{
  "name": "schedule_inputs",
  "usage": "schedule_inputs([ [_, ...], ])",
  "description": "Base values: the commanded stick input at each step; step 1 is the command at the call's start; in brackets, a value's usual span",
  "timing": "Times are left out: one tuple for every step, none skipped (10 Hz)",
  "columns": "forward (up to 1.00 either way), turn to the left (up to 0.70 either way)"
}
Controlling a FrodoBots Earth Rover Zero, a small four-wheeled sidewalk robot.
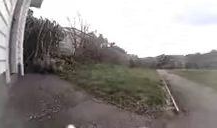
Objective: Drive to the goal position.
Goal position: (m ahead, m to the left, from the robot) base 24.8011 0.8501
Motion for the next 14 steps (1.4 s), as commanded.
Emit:
schedule_inputs([
  [0.0, -0.67],
  [0.0, -0.6],
  [0.0, -0.47],
  [0.0, -0.11],
  [0.0, 0.0],
  [0.0, 0.0],
  [0.0, 0.0],
  [0.0, 0.0],
  [0.0, 0.0],
  [0.0, 0.0],
  [0.0, 0.0],
  [0.0, -0.03],
  [0.0, -0.26],
  [0.0, -0.7],
])
